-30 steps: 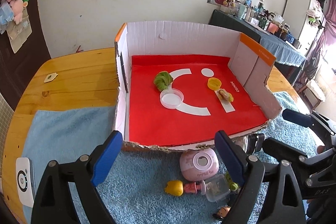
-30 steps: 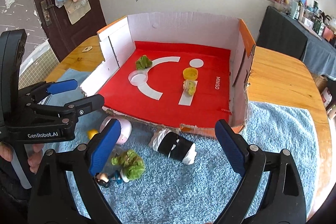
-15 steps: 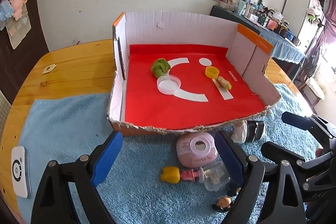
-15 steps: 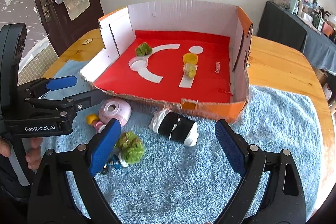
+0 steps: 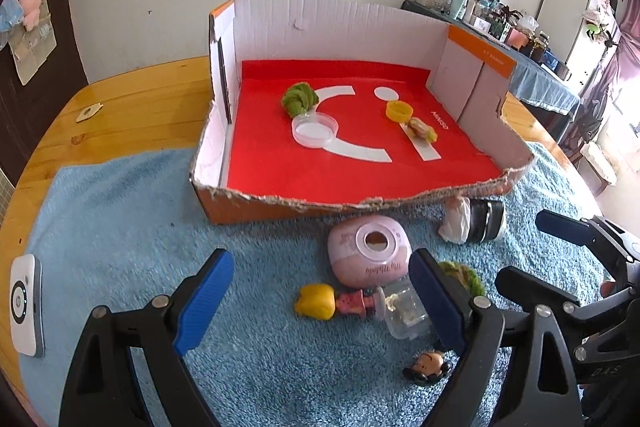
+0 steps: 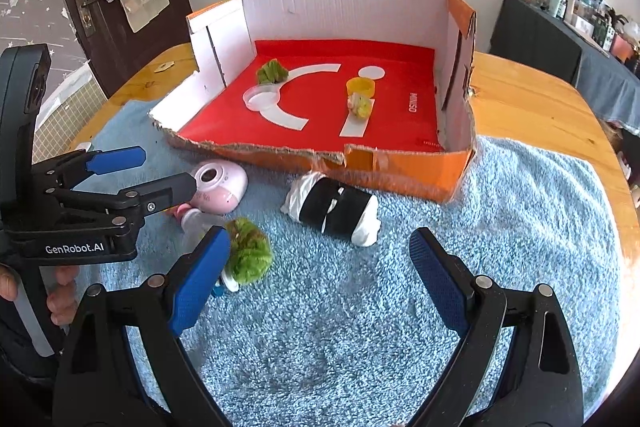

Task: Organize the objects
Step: 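Withdraw both grippers from the box back over the towel, then grasp the yellow-headed pink figure with the left gripper while the right gripper grasps the green plush toy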

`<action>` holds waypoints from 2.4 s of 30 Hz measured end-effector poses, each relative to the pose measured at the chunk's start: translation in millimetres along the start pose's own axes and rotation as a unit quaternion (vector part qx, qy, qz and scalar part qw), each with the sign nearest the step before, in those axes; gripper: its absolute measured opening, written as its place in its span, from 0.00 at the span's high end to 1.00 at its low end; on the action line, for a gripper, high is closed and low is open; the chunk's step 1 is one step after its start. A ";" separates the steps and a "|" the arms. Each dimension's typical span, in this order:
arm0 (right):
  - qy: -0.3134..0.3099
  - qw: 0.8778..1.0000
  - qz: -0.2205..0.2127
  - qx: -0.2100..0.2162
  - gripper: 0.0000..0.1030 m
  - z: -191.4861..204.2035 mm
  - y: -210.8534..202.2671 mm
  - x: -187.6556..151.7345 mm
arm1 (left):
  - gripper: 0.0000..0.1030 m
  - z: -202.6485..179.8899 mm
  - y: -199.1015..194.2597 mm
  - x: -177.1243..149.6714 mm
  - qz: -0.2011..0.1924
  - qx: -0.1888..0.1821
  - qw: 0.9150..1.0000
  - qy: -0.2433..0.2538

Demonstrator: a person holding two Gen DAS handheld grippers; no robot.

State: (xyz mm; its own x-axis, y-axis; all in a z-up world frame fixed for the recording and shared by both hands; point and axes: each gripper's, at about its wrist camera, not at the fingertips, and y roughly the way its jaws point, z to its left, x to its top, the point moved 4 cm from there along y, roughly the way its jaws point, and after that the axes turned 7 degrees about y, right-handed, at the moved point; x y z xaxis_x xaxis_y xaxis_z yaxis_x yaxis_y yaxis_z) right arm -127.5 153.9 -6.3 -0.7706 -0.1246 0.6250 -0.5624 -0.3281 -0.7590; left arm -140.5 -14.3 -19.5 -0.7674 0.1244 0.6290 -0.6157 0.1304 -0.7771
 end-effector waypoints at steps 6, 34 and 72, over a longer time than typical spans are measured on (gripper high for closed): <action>0.001 1.000 0.005 0.001 0.11 1.5 2.4 -6.9 | 0.12 -0.5 1.6 -7.4 0.006 -0.001 1.000 -0.001; -0.012 1.000 0.023 0.008 0.11 13.4 28.9 -12.7 | 0.11 8.6 5.4 -31.8 0.021 -0.002 1.000 -0.017; 0.009 0.994 0.041 0.101 0.74 23.2 31.6 -13.1 | 0.47 -4.3 11.2 -29.7 0.000 0.016 1.000 0.002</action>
State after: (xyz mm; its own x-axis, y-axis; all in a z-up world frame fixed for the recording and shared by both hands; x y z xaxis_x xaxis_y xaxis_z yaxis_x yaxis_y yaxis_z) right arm -128.2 123.5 -34.2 -0.8170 -0.1430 0.5587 -0.4276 -0.4999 -0.7532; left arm -123.9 -12.3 -46.8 -0.7673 0.1287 0.6283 -0.6206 0.0979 -0.7780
